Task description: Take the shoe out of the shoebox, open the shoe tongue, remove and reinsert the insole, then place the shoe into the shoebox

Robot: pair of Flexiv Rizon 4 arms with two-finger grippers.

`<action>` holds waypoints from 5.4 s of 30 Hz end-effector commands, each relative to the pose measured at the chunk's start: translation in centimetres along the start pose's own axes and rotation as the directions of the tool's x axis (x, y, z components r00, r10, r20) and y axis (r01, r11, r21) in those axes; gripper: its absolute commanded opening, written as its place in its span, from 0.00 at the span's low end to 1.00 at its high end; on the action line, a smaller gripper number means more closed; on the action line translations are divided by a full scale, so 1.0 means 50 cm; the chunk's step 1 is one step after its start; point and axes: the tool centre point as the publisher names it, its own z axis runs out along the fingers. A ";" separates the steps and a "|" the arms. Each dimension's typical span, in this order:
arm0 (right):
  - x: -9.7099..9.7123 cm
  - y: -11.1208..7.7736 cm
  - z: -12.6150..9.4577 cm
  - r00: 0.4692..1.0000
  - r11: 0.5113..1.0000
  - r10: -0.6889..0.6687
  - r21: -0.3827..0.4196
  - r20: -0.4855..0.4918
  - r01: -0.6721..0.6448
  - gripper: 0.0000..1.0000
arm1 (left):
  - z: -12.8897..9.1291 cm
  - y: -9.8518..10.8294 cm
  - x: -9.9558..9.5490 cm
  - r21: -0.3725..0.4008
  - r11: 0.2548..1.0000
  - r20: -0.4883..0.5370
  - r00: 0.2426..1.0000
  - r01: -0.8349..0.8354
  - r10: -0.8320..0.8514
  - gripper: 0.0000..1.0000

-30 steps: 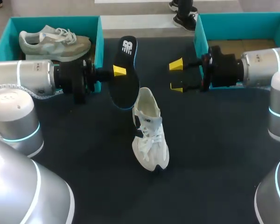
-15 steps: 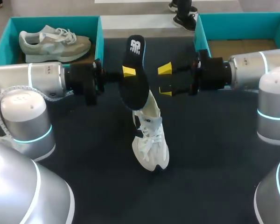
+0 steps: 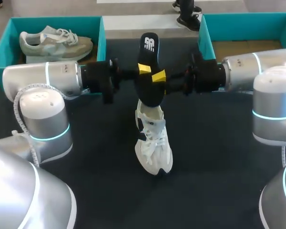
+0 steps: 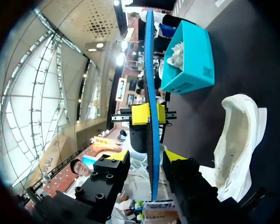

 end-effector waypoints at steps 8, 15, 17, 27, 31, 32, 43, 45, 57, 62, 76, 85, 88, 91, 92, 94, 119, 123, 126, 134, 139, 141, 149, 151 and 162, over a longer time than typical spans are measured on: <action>-0.010 0.017 0.012 1.000 1.000 0.003 0.019 -0.005 -0.003 0.42 | 0.026 -0.010 0.004 0.008 1.000 0.017 1.000 0.009 -0.010 0.00; -0.012 0.019 0.013 1.000 1.000 0.006 0.027 -0.010 -0.006 0.28 | 0.030 -0.013 0.002 0.007 1.000 0.026 1.000 0.014 -0.014 0.00; -0.012 0.019 0.013 1.000 1.000 0.007 0.028 -0.011 -0.006 0.09 | 0.031 -0.012 0.000 0.004 1.000 0.028 1.000 0.013 -0.013 0.00; -0.017 0.020 0.008 1.000 1.000 -0.021 0.017 -0.014 0.021 0.00 | 0.031 -0.023 -0.003 0.042 0.998 0.029 0.998 0.051 -0.052 0.25; -0.021 0.023 0.007 0.999 0.999 -0.052 0.007 0.013 0.052 0.00 | 0.005 -0.021 -0.001 -0.003 0.996 0.018 0.995 0.093 -0.093 1.00; -0.024 0.024 0.007 0.998 0.998 -0.059 0.001 0.023 0.059 0.00 | -0.005 -0.020 -0.002 -0.010 0.995 0.019 0.995 0.098 -0.098 1.00; -0.043 0.047 -0.006 0.935 0.938 -0.326 -0.074 0.138 0.338 0.00 | -0.118 -0.011 0.066 -0.104 0.891 -0.090 0.888 0.443 -0.452 1.00; -0.038 0.049 -0.002 0.885 0.890 -0.438 -0.060 0.157 0.452 0.00 | -0.128 -0.010 0.079 -0.129 0.876 -0.107 0.872 0.465 -0.478 1.00; -0.034 0.051 0.001 0.871 0.876 -0.458 -0.076 0.179 0.476 0.00 | -0.128 -0.010 0.079 -0.129 0.876 -0.107 0.872 0.465 -0.478 1.00; -0.034 0.051 0.001 0.871 0.876 -0.458 -0.076 0.179 0.476 0.00 | -0.139 -0.021 0.104 -0.144 0.812 -0.145 0.799 0.566 -0.583 1.00; -0.078 0.094 -0.025 0.636 0.678 -0.710 0.052 0.303 0.733 0.00 | -0.189 -0.060 0.193 -0.309 0.489 -0.260 0.422 0.816 -0.868 1.00; -0.124 0.122 0.007 0.580 0.626 -0.774 0.169 0.254 0.762 0.00 | -0.188 -0.090 0.247 -0.351 0.391 -0.231 0.326 0.851 -0.917 1.00; -0.135 0.124 0.014 0.547 0.599 -0.795 0.190 0.263 0.778 0.00 | -0.184 -0.098 0.259 -0.353 0.380 -0.203 0.327 0.855 -0.923 1.00; -0.139 0.124 0.012 0.541 0.593 -0.797 0.180 0.269 0.785 0.00 | -0.178 -0.106 0.276 -0.360 0.375 -0.179 0.332 0.854 -0.926 1.00; -0.139 0.124 0.012 0.541 0.593 -0.797 0.180 0.269 0.785 0.00 | -0.177 -0.107 0.279 -0.361 0.376 -0.178 0.333 0.854 -0.926 1.00; -0.139 0.124 0.012 0.541 0.593 -0.797 0.180 0.269 0.785 0.00 | -0.174 -0.114 0.288 -0.365 0.364 -0.165 0.325 0.857 -0.931 1.00; -0.213 0.146 0.039 0.532 0.558 -0.827 0.147 0.180 0.817 0.00 | -0.169 -0.133 0.277 -0.378 0.313 -0.083 0.305 0.871 -0.949 1.00; -0.224 0.147 0.041 0.535 0.556 -0.830 0.152 0.156 0.817 0.00 | -0.167 -0.129 0.274 -0.404 0.295 -0.092 0.282 0.866 -0.955 1.00; -0.230 0.146 0.041 0.541 0.559 -0.828 0.151 0.148 0.815 0.00 | -0.167 -0.123 0.264 -0.431 0.275 -0.098 0.259 0.859 -0.961 1.00; -0.237 0.144 0.039 0.550 0.568 -0.822 0.151 0.143 0.809 0.00 | -0.162 -0.110 0.240 -0.486 0.241 -0.144 0.194 0.840 -0.970 1.00; -0.239 0.141 0.035 0.551 0.568 -0.822 0.146 0.142 0.810 0.00 | -0.155 -0.105 0.235 -0.520 0.236 -0.167 0.173 0.821 -0.971 1.00; -0.240 0.140 0.034 0.551 0.568 -0.822 0.142 0.142 0.810 0.00 | -0.154 -0.102 0.236 -0.532 0.236 -0.171 0.170 0.813 -0.970 1.00; -0.246 0.135 0.040 0.555 0.570 -0.821 0.132 0.135 0.811 0.00 | -0.149 -0.076 0.226 -0.556 0.249 -0.187 0.172 0.793 -0.967 1.00; -0.247 0.134 0.041 0.556 0.570 -0.821 0.130 0.132 0.811 0.00 | -0.148 -0.071 0.223 -0.558 0.249 -0.189 0.171 0.792 -0.967 1.00; -0.259 0.133 0.051 0.558 0.567 -0.823 0.103 0.105 0.817 0.00 | -0.149 -0.067 0.222 -0.589 0.263 -0.196 0.180 0.764 -0.964 1.00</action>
